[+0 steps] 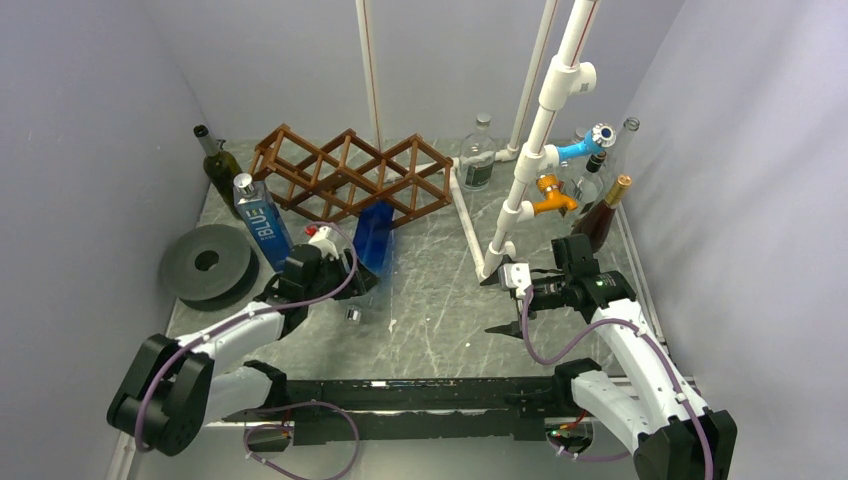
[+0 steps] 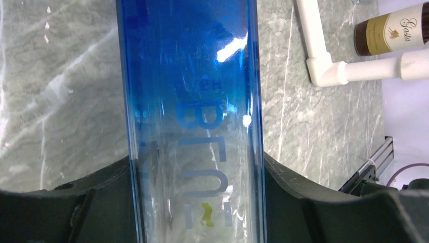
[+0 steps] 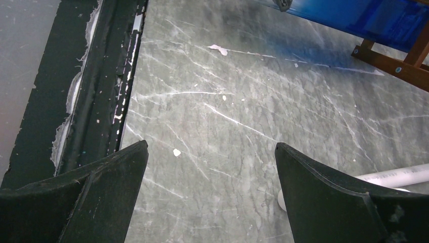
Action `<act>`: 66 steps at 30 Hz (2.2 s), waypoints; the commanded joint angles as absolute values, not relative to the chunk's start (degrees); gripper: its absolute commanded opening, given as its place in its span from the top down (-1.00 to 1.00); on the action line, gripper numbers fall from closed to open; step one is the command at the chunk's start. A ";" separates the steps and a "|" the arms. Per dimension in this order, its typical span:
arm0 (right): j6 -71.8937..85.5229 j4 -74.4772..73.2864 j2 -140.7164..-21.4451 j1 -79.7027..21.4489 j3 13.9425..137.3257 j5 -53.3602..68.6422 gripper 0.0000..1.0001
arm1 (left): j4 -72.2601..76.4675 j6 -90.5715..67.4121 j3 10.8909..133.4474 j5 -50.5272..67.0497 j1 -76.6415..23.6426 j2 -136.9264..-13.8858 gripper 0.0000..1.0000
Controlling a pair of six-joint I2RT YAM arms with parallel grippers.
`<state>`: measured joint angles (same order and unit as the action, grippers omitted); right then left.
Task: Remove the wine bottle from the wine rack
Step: Pick up the wine bottle from the wine rack.
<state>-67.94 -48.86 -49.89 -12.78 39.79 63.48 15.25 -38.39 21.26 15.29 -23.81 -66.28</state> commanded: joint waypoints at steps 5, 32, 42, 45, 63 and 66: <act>-68.99 -48.08 -49.28 -12.48 39.75 64.99 -0.98 | 18.19 -39.12 21.53 18.29 -24.43 -55.71 1.00; -78.84 -53.61 -48.76 -12.65 38.93 66.01 -0.99 | 0.74 -43.82 22.91 27.38 -30.60 -41.30 1.00; -82.91 -54.92 -48.38 -14.47 40.07 63.63 -0.99 | -3.87 -44.22 27.95 30.50 -36.28 -44.56 1.00; -83.58 -55.44 -48.61 -15.59 40.88 62.02 -0.99 | -3.51 -44.70 29.17 31.71 -38.07 -46.26 1.00; -75.85 -46.79 -52.18 -26.18 43.73 59.94 -0.99 | -0.49 -47.77 36.49 39.51 -46.99 -58.86 1.00; -73.50 -44.16 -53.39 -29.79 43.90 56.32 -0.99 | 1.84 -48.76 36.82 40.66 -47.84 -60.38 1.00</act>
<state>-76.58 -49.47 -52.29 -26.28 41.76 59.13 -12.69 -48.14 31.35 34.52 -46.72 -60.49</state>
